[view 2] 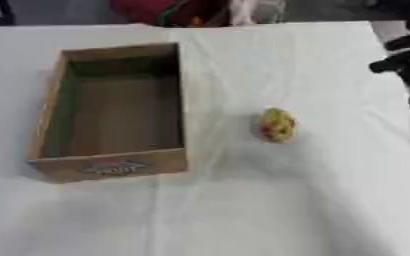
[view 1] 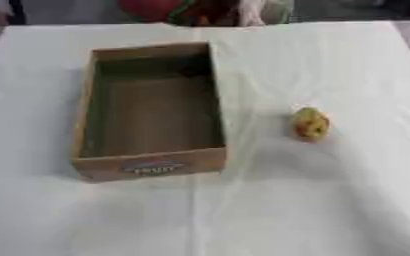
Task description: Pick up objects on the table and place them in the box.
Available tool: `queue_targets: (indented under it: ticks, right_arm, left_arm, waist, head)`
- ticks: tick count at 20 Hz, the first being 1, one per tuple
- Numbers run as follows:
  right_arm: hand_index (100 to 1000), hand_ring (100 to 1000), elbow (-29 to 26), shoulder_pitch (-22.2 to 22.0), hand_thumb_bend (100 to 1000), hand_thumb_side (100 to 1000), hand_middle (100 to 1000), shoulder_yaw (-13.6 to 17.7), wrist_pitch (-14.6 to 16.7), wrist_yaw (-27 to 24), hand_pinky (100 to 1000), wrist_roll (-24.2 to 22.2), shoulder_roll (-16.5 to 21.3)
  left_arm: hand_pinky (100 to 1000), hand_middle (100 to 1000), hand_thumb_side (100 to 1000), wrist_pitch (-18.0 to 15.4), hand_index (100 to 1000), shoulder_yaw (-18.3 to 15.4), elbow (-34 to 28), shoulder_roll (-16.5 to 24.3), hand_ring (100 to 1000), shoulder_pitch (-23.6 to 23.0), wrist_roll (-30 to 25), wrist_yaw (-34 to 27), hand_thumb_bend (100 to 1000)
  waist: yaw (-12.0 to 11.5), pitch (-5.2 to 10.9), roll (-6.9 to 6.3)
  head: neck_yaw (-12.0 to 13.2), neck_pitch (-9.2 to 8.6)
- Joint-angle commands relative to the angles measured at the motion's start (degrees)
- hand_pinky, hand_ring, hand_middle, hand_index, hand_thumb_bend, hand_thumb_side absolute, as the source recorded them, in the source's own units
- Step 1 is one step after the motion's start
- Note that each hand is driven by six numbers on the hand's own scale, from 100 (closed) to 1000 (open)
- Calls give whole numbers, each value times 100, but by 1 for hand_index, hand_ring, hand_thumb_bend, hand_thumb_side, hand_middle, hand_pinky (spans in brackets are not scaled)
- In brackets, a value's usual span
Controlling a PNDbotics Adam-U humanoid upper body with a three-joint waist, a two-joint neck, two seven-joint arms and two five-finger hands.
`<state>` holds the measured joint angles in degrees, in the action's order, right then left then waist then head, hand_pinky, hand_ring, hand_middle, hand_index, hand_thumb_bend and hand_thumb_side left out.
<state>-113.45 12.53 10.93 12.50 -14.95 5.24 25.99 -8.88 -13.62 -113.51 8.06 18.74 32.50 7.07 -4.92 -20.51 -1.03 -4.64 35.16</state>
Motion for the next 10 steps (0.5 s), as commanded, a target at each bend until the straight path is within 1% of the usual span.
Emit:
queue_targets:
  ticks: [1, 10]
  right_arm:
    - [790, 512, -114, 37, 100, 745, 587, 49, 25, -3, 610, 6, 98]
    - [796, 515, -114, 50, 100, 744, 590, 42, 25, -32, 611, -3, 122]
  left_arm:
    - [378, 485, 853, -14, 674, -32, -108, 96, 394, 49, 12, 23, 100]
    - [378, 485, 853, -15, 674, -32, -108, 98, 395, 46, 13, 26, 100]
  waist:
    - [-1, 125, 3]
    - [6, 146, 4]
  head:
    - [13, -69]
    - [14, -81]
